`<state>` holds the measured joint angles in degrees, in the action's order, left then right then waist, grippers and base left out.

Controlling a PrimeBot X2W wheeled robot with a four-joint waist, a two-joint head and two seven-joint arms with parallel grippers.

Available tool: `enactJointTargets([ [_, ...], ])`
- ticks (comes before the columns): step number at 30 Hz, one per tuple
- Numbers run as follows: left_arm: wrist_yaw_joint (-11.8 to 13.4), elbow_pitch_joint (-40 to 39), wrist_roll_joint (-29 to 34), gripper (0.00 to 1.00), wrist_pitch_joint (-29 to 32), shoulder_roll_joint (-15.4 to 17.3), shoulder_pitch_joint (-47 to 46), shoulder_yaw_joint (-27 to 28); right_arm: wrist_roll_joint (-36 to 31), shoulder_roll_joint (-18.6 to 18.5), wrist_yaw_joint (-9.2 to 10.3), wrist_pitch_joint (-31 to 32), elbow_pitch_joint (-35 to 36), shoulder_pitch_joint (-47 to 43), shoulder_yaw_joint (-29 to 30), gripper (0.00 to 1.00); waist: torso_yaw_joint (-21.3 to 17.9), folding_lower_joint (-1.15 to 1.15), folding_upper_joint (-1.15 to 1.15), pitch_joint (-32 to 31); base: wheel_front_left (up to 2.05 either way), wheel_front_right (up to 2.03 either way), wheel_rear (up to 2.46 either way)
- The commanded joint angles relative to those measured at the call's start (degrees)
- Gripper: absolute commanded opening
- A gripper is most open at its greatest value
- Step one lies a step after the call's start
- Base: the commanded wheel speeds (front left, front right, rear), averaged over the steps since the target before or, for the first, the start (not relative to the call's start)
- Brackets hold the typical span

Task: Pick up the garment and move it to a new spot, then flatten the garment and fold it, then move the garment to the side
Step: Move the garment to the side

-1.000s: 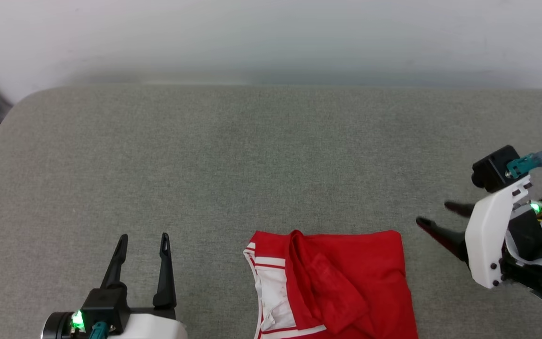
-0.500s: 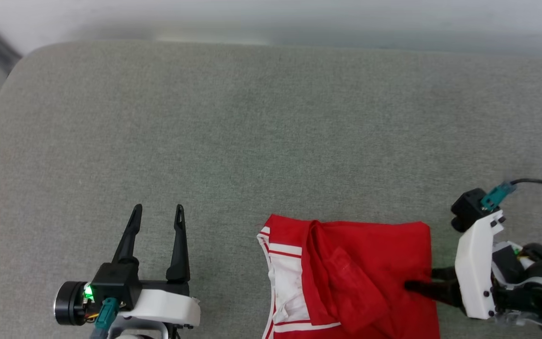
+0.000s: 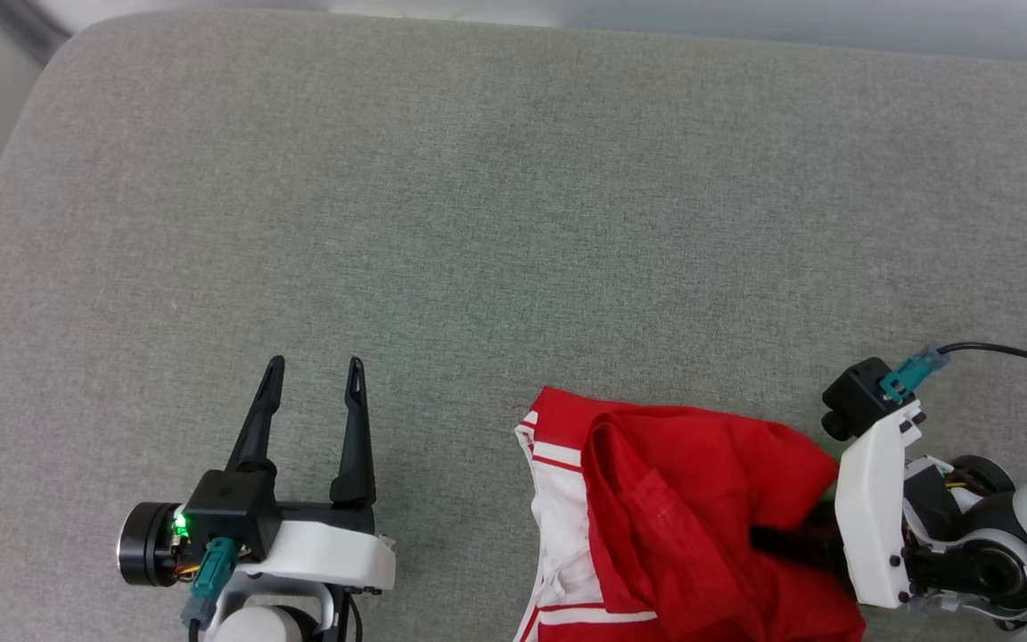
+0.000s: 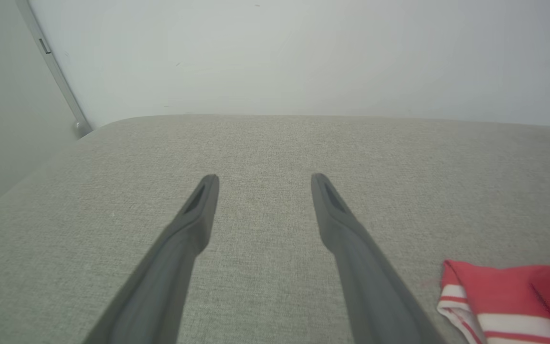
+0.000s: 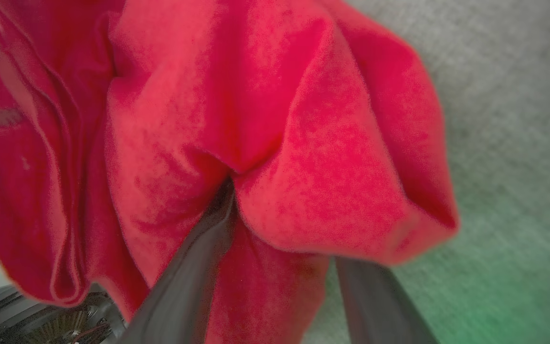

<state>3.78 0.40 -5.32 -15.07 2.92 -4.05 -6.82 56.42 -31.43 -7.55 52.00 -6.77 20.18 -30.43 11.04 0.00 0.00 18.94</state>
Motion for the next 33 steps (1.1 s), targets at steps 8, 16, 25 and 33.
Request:
enactJointTargets([
  [8, 0.58, 0.59, 0.00, 1.00, -0.13, -0.08, 1.36, 0.77, -0.09, -2.05, 0.09, -6.21, 2.60, 4.74, -4.85, 0.00, -1.26, 0.00, 0.00, -4.07, 0.00, 0.00, 0.00],
  [16, 0.75, -0.15, -0.20, 1.00, -0.13, -0.06, 4.14, 2.40, -1.99, -7.72, 0.08, -7.83, 10.06, 10.76, -8.23, 0.00, -8.52, 0.00, 0.00, -7.08, 0.00, 0.00, 0.00],
  [25, -0.09, -2.44, 1.61, 1.00, -0.13, -0.04, 2.91, 5.50, -4.53, -15.59, 0.08, -9.84, 10.93, 14.10, -5.25, 0.00, -19.54, 0.00, 0.00, -2.93, 0.00, 0.00, 0.00],
  [33, -2.13, -3.92, 3.77, 1.00, -0.13, 0.69, -0.46, 6.43, -10.39, -21.31, 0.08, -12.86, 1.16, 17.26, 0.25, 0.00, -21.00, 0.00, 0.00, 3.61, 0.00, 0.00, 0.00],
])
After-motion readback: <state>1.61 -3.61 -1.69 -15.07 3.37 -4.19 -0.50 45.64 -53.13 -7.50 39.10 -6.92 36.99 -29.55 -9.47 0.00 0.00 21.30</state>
